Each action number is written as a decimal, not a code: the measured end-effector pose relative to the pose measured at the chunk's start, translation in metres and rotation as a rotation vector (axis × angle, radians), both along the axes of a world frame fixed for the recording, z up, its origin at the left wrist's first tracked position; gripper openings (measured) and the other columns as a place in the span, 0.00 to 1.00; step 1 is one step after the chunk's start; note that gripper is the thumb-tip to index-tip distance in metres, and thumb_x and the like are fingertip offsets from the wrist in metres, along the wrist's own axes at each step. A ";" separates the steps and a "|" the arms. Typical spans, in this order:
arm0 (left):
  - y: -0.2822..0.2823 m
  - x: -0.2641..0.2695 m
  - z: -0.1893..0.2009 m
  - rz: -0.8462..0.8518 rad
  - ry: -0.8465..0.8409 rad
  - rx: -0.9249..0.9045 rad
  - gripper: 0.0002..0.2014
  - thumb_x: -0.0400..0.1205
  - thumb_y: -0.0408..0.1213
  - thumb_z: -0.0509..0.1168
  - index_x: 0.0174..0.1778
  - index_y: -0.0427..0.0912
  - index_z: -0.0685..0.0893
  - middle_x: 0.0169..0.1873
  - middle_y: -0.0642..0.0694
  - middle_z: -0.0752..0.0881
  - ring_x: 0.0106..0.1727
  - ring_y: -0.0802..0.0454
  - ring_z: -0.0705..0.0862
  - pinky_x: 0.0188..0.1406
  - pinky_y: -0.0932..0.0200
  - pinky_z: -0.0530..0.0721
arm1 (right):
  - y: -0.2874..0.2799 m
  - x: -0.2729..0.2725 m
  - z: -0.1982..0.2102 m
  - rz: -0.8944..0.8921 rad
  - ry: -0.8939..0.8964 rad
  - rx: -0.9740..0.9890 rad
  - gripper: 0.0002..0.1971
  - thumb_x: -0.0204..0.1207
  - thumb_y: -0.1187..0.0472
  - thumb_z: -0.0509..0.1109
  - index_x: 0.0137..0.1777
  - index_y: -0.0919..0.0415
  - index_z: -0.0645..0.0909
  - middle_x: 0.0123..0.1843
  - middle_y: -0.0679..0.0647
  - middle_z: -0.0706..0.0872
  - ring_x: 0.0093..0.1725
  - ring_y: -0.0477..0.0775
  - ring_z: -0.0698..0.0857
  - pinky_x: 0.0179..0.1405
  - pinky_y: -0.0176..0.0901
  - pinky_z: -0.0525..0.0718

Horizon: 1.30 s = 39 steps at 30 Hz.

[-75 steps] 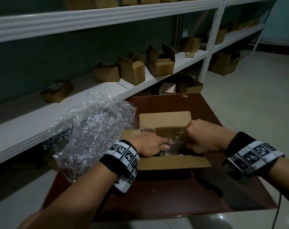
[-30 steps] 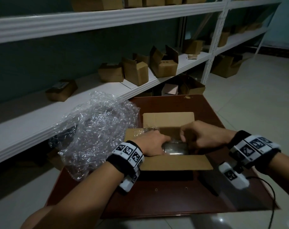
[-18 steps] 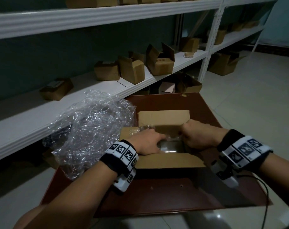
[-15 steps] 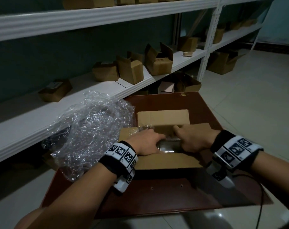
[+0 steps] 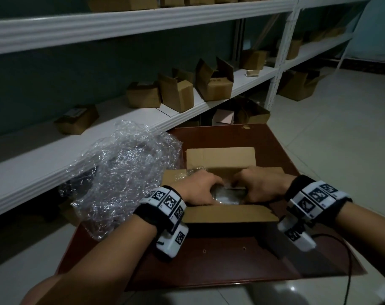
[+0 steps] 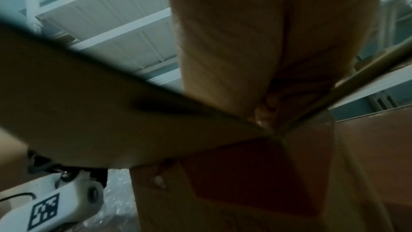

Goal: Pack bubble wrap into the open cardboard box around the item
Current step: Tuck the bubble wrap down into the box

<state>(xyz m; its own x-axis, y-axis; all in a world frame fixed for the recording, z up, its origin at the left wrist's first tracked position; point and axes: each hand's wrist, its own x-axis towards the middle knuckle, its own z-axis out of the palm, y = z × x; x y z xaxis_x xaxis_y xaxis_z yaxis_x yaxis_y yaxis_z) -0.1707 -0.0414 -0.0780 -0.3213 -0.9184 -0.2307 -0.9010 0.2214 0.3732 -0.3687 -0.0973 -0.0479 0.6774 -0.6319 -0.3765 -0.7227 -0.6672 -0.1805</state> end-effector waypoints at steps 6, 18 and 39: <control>0.008 0.006 0.013 -0.035 0.036 0.017 0.30 0.82 0.47 0.76 0.80 0.45 0.79 0.71 0.46 0.85 0.67 0.51 0.83 0.64 0.63 0.78 | -0.001 -0.003 0.000 0.005 -0.023 0.000 0.23 0.74 0.54 0.79 0.70 0.46 0.85 0.63 0.50 0.88 0.59 0.51 0.86 0.50 0.38 0.79; 0.014 0.008 0.018 -0.030 0.066 0.015 0.28 0.83 0.50 0.75 0.79 0.47 0.81 0.68 0.48 0.85 0.61 0.56 0.80 0.58 0.63 0.75 | 0.000 -0.004 0.002 0.035 -0.033 0.013 0.20 0.76 0.54 0.78 0.68 0.46 0.86 0.61 0.50 0.88 0.57 0.51 0.86 0.55 0.44 0.86; 0.027 0.016 0.040 0.188 0.252 -0.699 0.20 0.88 0.48 0.66 0.32 0.45 0.92 0.20 0.54 0.84 0.18 0.60 0.79 0.21 0.72 0.73 | -0.003 -0.004 -0.004 -0.009 -0.073 0.052 0.22 0.74 0.56 0.80 0.68 0.46 0.86 0.61 0.49 0.87 0.60 0.51 0.86 0.61 0.47 0.88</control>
<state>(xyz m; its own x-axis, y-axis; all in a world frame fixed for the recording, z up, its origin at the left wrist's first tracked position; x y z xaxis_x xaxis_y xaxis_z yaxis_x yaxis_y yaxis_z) -0.1550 -0.0144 -0.0376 -0.1108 -0.8682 0.4837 -0.8533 0.3327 0.4016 -0.3727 -0.1002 -0.0515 0.6987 -0.6188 -0.3590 -0.7122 -0.6491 -0.2672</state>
